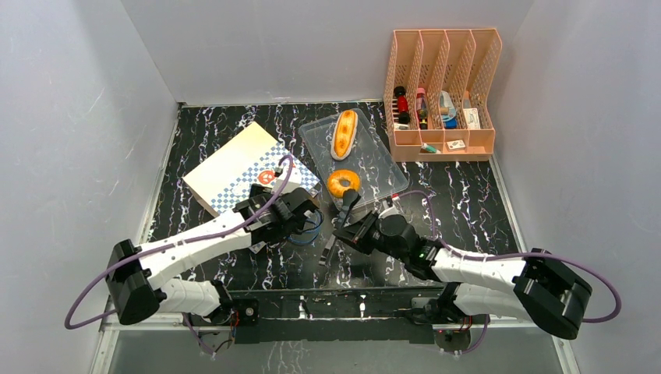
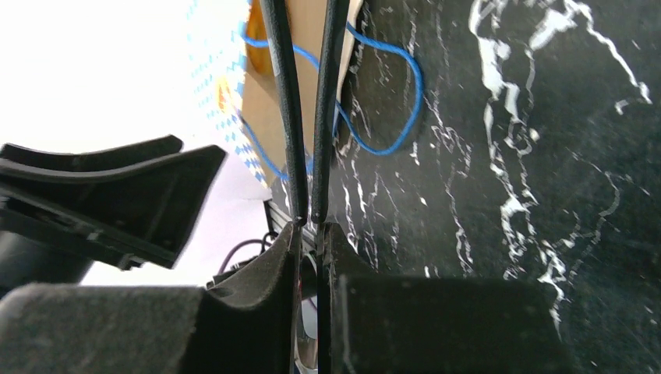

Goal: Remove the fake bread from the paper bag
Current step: Pick up the paper bag from the center of the board.

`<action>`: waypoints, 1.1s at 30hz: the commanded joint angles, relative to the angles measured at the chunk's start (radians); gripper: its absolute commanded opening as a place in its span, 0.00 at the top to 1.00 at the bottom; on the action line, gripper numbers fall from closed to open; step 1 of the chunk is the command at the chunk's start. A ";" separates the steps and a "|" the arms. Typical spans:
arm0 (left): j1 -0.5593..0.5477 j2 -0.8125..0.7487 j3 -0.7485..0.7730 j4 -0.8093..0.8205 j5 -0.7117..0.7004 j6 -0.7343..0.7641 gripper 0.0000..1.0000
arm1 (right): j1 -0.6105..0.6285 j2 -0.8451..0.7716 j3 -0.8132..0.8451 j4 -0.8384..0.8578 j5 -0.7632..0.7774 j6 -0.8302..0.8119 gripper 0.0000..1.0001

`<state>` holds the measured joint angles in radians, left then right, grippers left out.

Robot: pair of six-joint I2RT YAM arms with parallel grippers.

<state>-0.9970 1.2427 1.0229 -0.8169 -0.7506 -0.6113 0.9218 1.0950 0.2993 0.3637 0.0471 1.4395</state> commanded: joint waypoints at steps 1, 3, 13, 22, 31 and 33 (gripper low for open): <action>-0.004 0.045 -0.003 -0.067 -0.105 -0.030 0.02 | -0.013 -0.024 0.109 -0.012 0.081 -0.046 1.00; -0.002 0.077 -0.003 -0.073 -0.125 -0.035 0.02 | -0.027 -0.023 0.124 -0.015 0.085 -0.053 1.00; 0.032 0.227 0.042 0.032 -0.176 0.042 0.02 | -0.090 -0.031 0.142 -0.034 0.060 -0.076 1.00; 0.113 0.308 0.044 0.180 -0.221 0.104 0.02 | -0.211 -0.013 0.103 0.012 -0.032 -0.074 1.00; 0.193 0.286 -0.048 0.438 -0.128 0.320 0.83 | -0.355 0.150 0.067 0.162 -0.159 -0.073 1.00; 0.193 0.245 -0.051 0.449 -0.129 0.346 0.94 | -0.366 0.187 0.072 0.183 -0.170 -0.071 1.00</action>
<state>-0.8070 1.5799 0.9794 -0.4088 -0.8677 -0.3111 0.5747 1.2568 0.3614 0.4152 -0.0971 1.3808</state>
